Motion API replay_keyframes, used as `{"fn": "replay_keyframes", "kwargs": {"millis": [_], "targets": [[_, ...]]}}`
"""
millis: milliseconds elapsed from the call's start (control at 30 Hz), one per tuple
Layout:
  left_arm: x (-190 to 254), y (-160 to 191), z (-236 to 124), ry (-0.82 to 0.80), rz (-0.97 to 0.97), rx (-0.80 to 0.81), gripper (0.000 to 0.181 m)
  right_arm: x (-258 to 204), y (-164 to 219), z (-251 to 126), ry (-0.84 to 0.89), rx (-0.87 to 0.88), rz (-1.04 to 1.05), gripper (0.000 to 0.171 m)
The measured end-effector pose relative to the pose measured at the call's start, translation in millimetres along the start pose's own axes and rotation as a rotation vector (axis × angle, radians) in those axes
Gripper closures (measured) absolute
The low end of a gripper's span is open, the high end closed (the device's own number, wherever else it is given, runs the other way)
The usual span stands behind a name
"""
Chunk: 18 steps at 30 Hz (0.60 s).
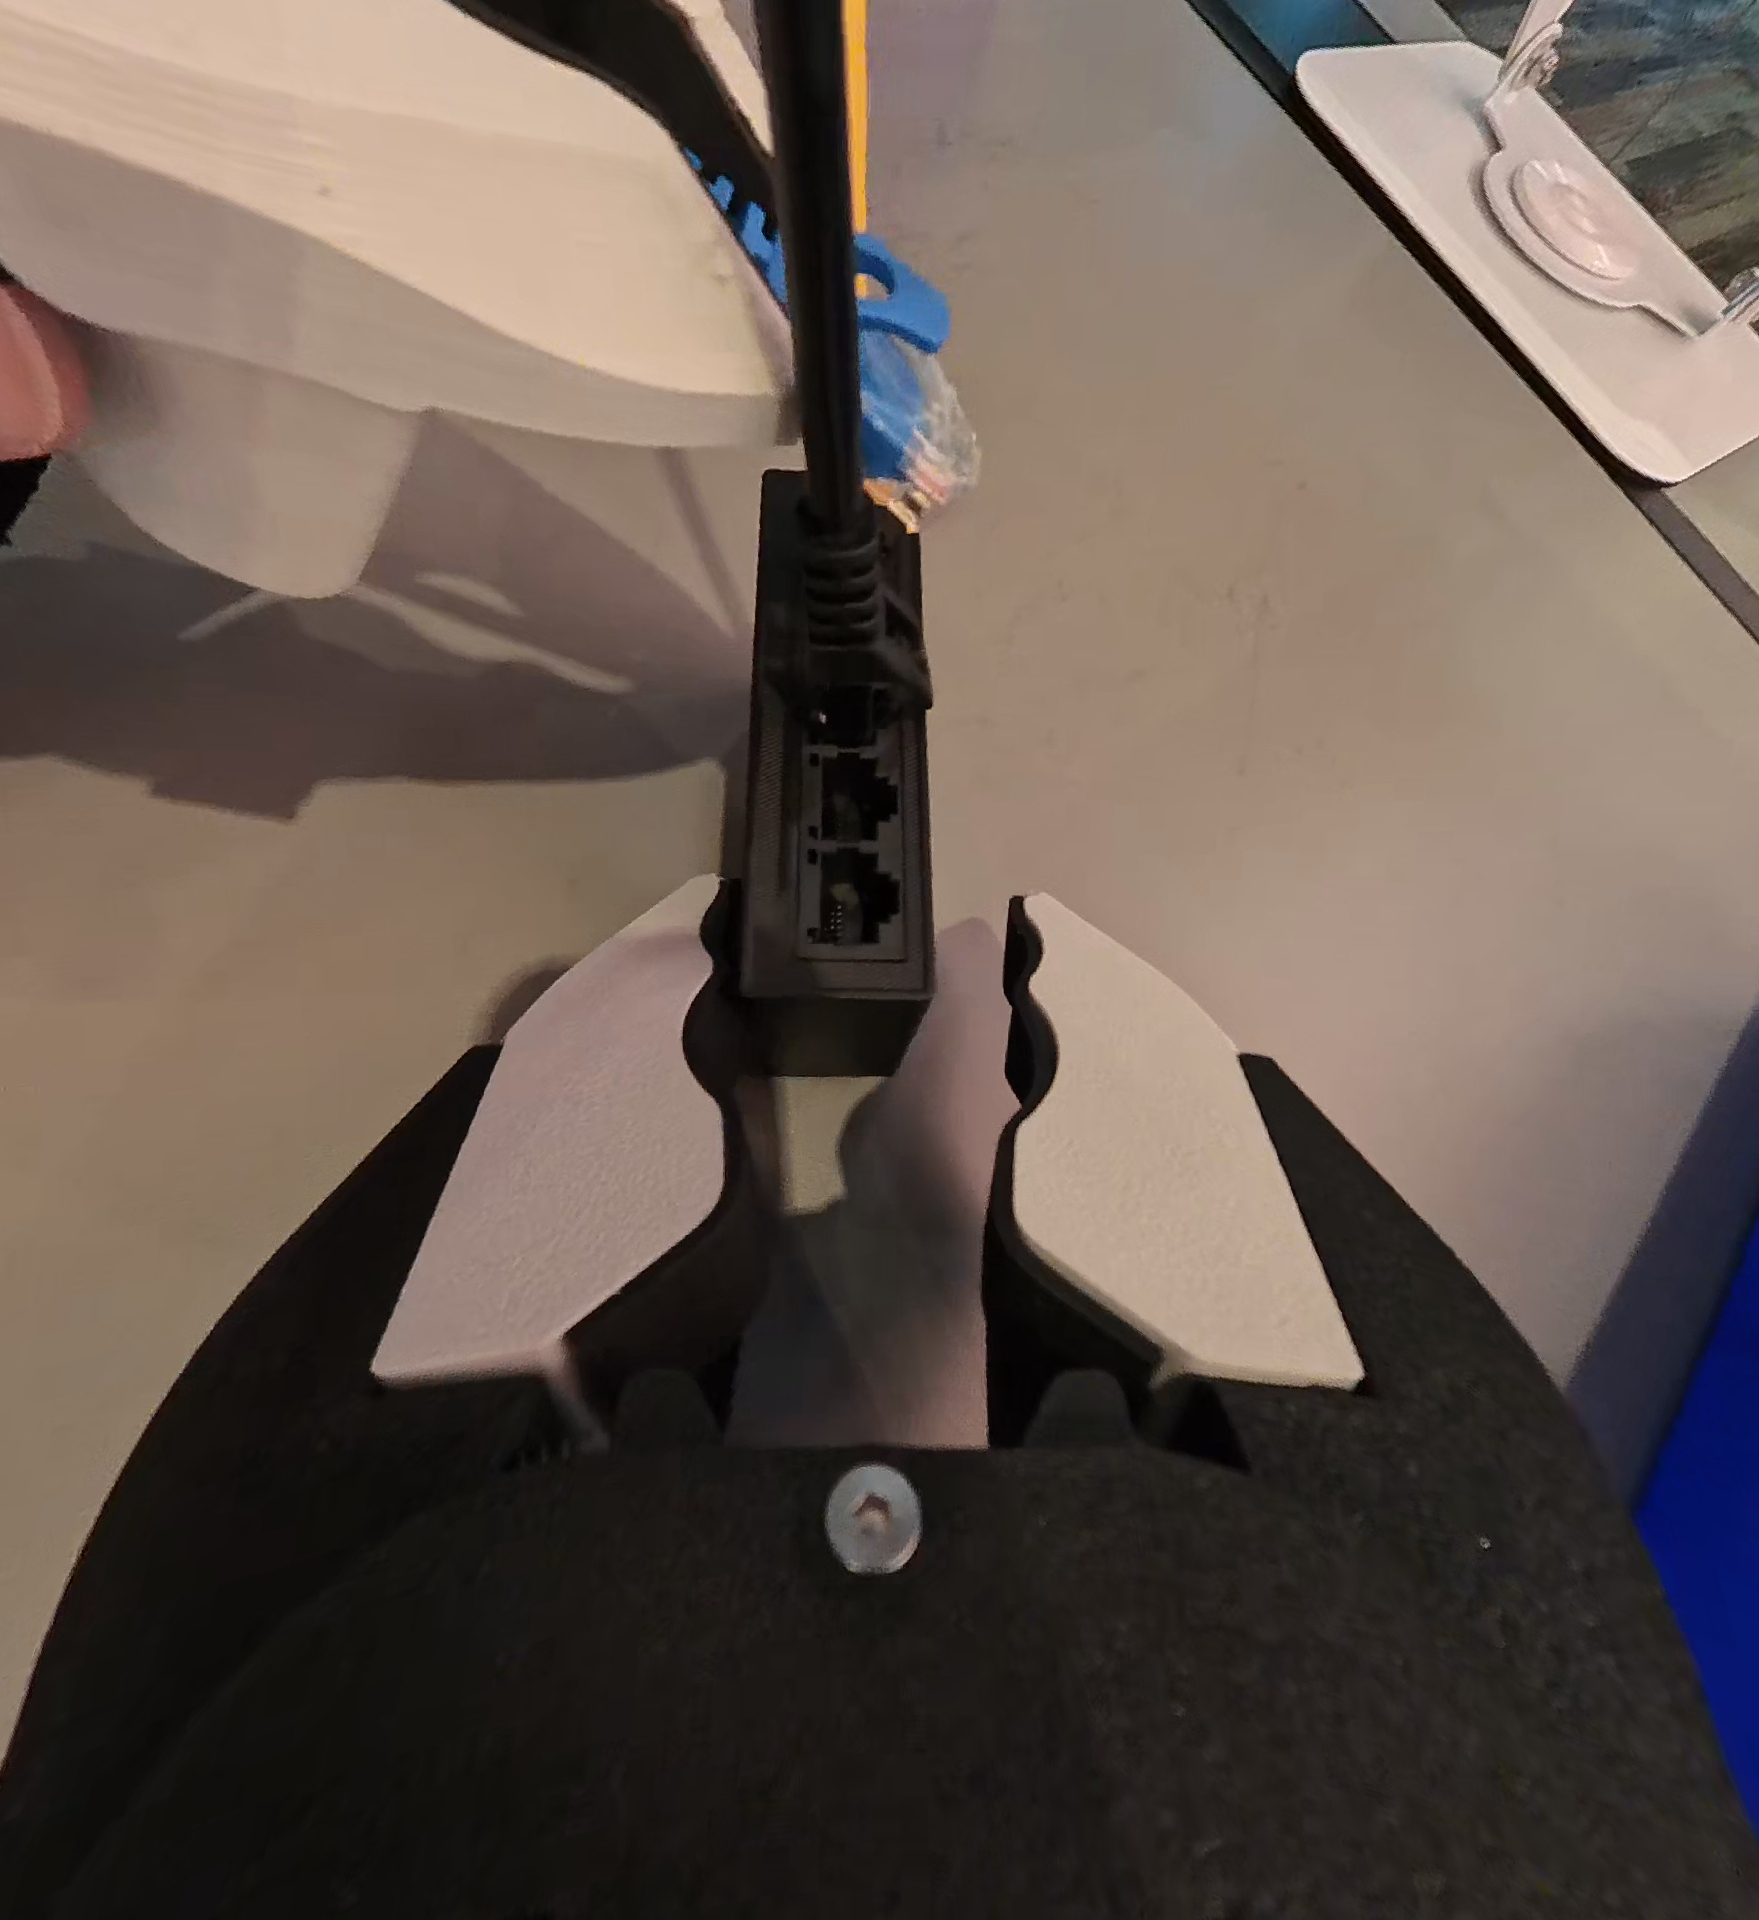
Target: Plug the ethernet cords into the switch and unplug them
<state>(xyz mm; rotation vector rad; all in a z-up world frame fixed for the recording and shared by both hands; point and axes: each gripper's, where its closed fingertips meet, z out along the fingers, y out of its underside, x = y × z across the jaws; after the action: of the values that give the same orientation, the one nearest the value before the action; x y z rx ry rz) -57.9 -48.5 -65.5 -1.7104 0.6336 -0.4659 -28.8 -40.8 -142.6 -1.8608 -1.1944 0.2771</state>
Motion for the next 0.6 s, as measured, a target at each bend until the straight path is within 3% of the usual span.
{"fn": "replay_keyframes", "kwargs": {"millis": [100,133,600], "targets": [[0.2,-0.5,0.2,0.000,0.001,0.002,0.170,-0.4,2.6,1.3,-0.031,-0.019,0.040,0.131],[0.4,-0.5,0.2,0.001,0.001,0.002,0.170,-3.2,3.3,1.7,-0.059,-0.024,0.041,0.142],[2.3,-0.7,-1.1,0.013,-0.008,0.002,0.170,0.7,4.4,-3.5,0.010,-0.040,-0.034,0.144]]}}
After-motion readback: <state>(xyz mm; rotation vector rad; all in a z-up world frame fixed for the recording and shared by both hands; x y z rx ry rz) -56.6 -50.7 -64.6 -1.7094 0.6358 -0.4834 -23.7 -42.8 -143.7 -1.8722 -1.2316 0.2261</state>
